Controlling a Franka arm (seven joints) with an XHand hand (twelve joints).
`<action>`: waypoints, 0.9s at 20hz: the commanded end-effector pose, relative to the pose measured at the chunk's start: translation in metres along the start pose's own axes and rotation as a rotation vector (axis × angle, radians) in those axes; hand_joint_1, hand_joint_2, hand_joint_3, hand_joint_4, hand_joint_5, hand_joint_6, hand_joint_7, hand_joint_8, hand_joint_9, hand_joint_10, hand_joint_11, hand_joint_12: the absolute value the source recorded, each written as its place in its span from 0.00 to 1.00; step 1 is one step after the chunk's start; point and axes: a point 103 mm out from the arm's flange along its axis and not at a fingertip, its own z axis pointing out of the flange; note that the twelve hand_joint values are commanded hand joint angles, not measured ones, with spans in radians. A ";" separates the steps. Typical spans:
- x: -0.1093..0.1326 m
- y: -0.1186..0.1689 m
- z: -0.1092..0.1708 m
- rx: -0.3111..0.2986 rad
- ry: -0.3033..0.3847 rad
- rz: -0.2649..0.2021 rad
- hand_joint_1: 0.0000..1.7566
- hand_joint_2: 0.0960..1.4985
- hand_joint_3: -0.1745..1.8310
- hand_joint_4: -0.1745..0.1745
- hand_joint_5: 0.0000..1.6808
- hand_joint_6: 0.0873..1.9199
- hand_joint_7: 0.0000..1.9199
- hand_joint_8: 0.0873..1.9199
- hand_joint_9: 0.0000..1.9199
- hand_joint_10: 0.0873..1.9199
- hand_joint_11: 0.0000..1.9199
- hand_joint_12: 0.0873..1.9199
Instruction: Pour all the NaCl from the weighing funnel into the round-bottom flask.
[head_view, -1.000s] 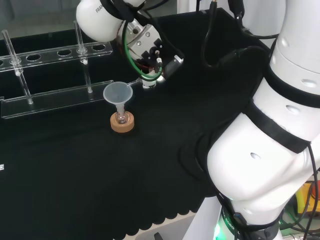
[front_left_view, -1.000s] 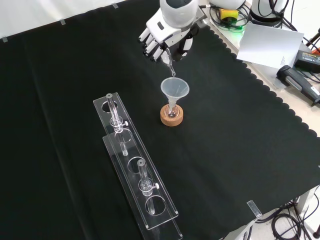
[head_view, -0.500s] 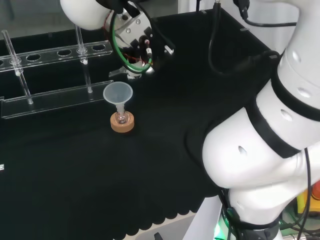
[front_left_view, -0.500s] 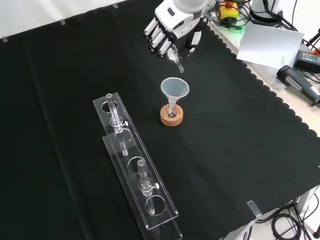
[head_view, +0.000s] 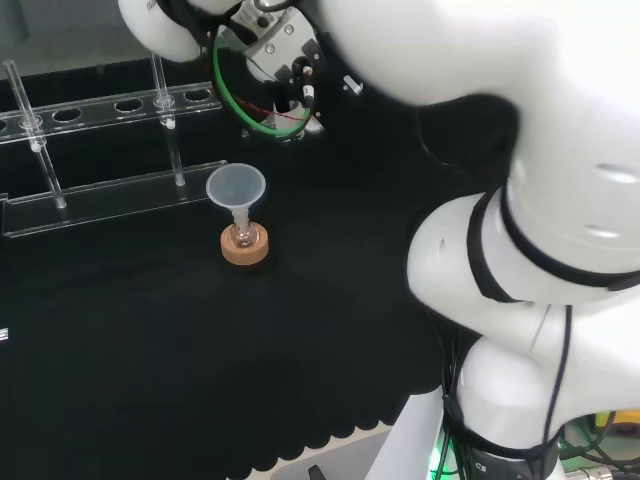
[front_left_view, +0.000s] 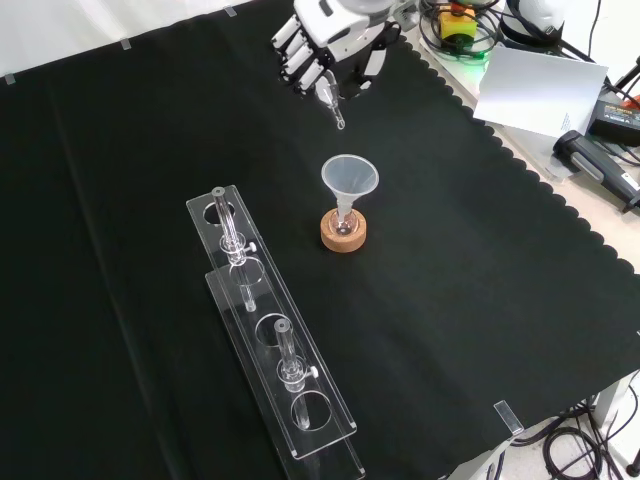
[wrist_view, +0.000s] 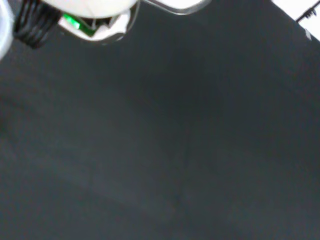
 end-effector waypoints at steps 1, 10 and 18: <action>0.036 0.012 0.034 0.099 -0.073 -0.032 0.64 0.39 0.43 1.00 0.75 0.34 0.35 0.27 0.48 0.16 0.34 0.62; 0.019 0.011 0.033 0.072 0.066 -0.045 0.64 0.39 0.43 1.00 0.75 0.34 0.35 0.28 0.48 0.16 0.34 0.62; 0.014 0.009 0.035 0.078 0.048 -0.047 0.64 0.39 0.43 1.00 0.75 0.34 0.35 0.28 0.48 0.16 0.34 0.62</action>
